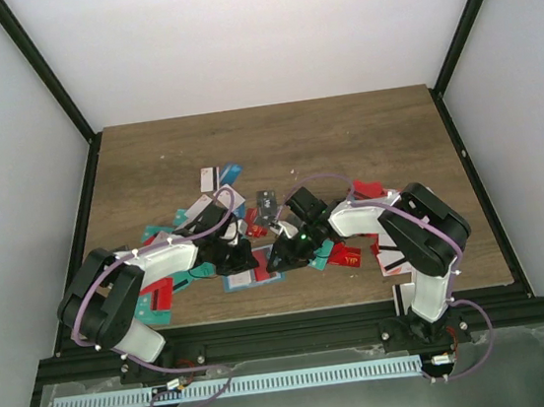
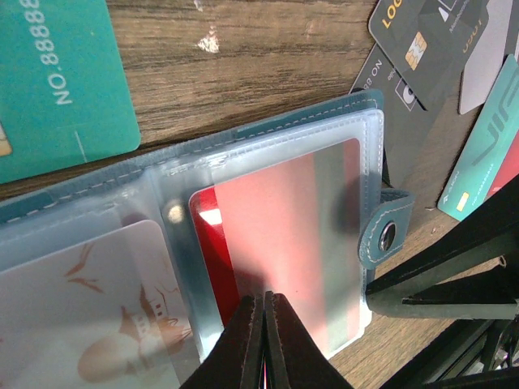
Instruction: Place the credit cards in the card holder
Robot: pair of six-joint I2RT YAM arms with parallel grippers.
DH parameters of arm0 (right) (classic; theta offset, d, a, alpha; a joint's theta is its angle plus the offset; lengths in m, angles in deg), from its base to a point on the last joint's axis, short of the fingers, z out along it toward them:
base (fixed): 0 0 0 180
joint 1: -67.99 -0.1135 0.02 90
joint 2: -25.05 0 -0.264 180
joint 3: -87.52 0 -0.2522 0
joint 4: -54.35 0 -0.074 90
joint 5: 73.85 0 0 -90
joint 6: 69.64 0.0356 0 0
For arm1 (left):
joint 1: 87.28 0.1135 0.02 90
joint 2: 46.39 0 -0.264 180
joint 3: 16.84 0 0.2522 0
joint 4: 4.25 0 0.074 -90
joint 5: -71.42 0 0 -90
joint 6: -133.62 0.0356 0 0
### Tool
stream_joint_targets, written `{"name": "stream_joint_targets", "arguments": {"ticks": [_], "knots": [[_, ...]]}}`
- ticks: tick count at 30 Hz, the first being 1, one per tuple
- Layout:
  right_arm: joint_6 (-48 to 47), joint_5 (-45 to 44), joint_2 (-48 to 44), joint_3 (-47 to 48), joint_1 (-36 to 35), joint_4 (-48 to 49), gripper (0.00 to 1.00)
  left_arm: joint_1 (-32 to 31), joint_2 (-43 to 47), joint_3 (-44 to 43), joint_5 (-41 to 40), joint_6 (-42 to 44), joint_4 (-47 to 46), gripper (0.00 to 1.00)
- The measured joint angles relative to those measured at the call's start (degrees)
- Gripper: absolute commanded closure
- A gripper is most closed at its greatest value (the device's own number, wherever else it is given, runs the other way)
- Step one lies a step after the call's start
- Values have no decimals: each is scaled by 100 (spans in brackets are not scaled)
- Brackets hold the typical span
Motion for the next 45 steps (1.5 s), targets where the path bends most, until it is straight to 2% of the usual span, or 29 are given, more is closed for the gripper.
{"name": "stream_joint_targets", "arguments": {"ticks": [27, 45], "knots": [[190, -111, 4, -111, 0, 153, 57, 0, -15, 0, 4, 46, 0, 96], [94, 439, 326, 348, -74, 289, 57, 0, 24, -2, 11, 33, 22, 96]]}}
